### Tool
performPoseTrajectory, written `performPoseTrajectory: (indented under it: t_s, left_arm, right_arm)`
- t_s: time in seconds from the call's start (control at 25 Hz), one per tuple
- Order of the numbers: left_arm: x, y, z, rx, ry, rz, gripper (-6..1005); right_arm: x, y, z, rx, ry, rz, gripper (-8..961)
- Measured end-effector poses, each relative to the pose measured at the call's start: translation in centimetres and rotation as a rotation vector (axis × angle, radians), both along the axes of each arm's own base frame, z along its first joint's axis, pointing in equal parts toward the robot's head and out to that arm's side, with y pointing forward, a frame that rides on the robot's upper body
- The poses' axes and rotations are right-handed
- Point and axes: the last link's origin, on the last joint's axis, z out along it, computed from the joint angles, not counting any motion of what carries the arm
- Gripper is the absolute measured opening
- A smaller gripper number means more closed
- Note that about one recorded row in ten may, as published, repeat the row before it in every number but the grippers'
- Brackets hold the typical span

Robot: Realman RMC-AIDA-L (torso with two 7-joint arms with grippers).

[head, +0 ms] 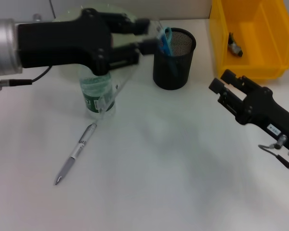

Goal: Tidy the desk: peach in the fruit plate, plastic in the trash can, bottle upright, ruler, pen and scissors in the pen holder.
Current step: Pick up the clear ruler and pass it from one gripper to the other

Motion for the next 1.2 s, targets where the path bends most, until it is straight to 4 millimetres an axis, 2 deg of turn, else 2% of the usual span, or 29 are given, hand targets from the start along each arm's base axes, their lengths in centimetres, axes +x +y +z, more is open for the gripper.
performPoseTrajectory:
  t_s: [0.12,0.16,0.32,0.48,0.56,0.76,1.0,1.2]
  left_arm:
    - [-2.2,-0.4,0.6,-0.013,-0.195,0.043,399]
    - [-2.2,-0.4,0.6,-0.013,-0.195,0.043,399]
    - [-4.4,-1.5,0.6,-0.032,-0.374,0.054,400]
    - [-4.6,-1.7,0.5,-0.033,-0.39,0.045,401]
    - [-5.9,-3.3,-1.0,-0.025,-0.417,-0.014,401]
    - [-6.8,-4.3,-2.7,-0.043,-0.414,-0.022,402]
    - [-7.2,-4.8,-3.0,-0.055,-0.412,-0.009,403]
    - [-7.0,-5.0,-3.4,-0.079,-0.41,-0.01,404]
  right_arm:
    - [-0.1,-0.4,0.3,-0.026,0.002,0.032,484]
    - [-0.2,-0.6,0.4,-0.038,0.007,0.049,484]
    - [-1.1,-1.2,1.2,-0.111,0.037,0.151,485]
    - [-2.0,-1.5,2.4,-0.236,0.04,0.264,488]
    - [-2.3,-1.5,2.8,-0.289,0.023,0.307,491]
    - [-3.0,-1.5,2.9,-0.366,-0.027,0.38,501]
    - [-3.9,-0.9,2.8,-0.401,-0.031,0.41,524]
    - [-5.7,-0.3,2.4,-0.451,-0.054,0.491,556]
